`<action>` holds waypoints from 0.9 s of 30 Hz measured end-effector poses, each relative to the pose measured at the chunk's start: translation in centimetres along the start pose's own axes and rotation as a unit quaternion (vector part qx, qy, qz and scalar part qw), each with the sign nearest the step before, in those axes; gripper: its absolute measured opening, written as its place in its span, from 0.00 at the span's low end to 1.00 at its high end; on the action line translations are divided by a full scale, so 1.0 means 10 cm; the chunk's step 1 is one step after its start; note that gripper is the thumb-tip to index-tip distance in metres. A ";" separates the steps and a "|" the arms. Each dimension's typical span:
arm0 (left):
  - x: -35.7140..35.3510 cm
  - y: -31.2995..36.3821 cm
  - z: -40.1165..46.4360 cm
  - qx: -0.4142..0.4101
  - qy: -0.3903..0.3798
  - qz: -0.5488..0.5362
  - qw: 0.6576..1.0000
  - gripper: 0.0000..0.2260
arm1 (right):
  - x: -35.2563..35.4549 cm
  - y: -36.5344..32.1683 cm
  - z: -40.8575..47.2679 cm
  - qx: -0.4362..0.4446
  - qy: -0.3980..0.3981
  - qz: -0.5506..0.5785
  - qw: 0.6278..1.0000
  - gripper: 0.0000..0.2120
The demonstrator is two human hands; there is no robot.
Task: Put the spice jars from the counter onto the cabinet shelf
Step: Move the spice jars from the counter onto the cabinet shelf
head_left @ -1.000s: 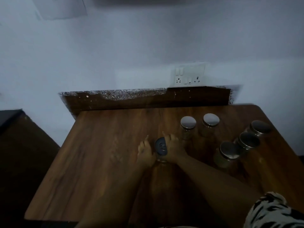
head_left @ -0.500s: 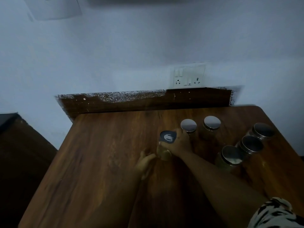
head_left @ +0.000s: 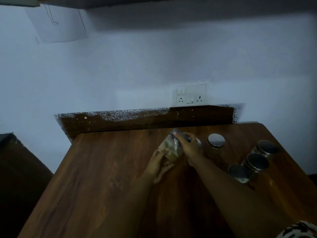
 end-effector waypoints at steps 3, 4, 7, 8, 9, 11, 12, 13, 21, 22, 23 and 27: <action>-0.07 0.25 0.00 -0.087 0.047 0.108 0.989 0.27 | 0.07 0.01 0.05 -0.049 0.015 0.047 0.998 0.31; -0.09 0.28 0.01 -0.086 0.038 0.079 0.992 0.28 | 0.08 -0.03 0.07 -0.049 0.014 0.065 0.997 0.32; -0.14 0.34 0.04 -0.036 -0.037 -0.110 0.993 0.30 | 0.03 -0.27 0.09 -0.024 -0.021 0.137 0.990 0.34; -0.14 0.35 0.04 -0.019 -0.048 -0.128 0.990 0.30 | 0.00 -0.33 0.10 -0.021 -0.034 0.160 0.986 0.36; -0.15 0.35 0.05 -0.007 -0.059 -0.119 0.991 0.28 | -0.03 -0.38 0.11 -0.022 -0.044 0.180 0.982 0.37; -0.27 0.40 0.04 -0.002 -0.087 -0.080 0.993 0.24 | -0.09 -0.44 0.10 -0.028 -0.064 0.212 0.975 0.34; -0.33 0.45 0.03 -0.012 -0.093 -0.054 0.994 0.23 | -0.12 -0.47 0.09 -0.034 -0.073 0.222 0.972 0.32; -0.38 0.51 0.04 -0.029 -0.095 -0.026 0.995 0.22 | -0.15 -0.49 0.08 -0.040 -0.080 0.228 0.970 0.31; -0.58 0.77 -0.04 -0.080 -0.098 -0.002 0.992 0.30 | -0.21 -0.76 -0.08 -0.020 -0.121 0.210 0.970 0.25; -0.60 0.80 -0.05 -0.089 -0.093 0.004 0.992 0.31 | -0.21 -0.77 -0.10 -0.024 -0.120 0.208 0.970 0.25; -0.60 0.84 -0.06 -0.111 -0.078 0.026 0.990 0.32 | -0.22 -0.78 -0.11 -0.034 -0.123 0.215 0.968 0.26; -0.56 1.12 -0.12 -0.244 0.050 0.204 0.947 0.40 | -0.27 -0.89 -0.20 -0.050 -0.185 0.228 0.955 0.29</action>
Point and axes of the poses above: each hand's wrist, its own z-axis towards the middle knuckle, its own x-axis out of the back of the hand, y = z × x, the point moved 9 cm from there along z, towards the middle knuckle, and after that the axes turned 3 degrees about x, right-handed, at the moved point
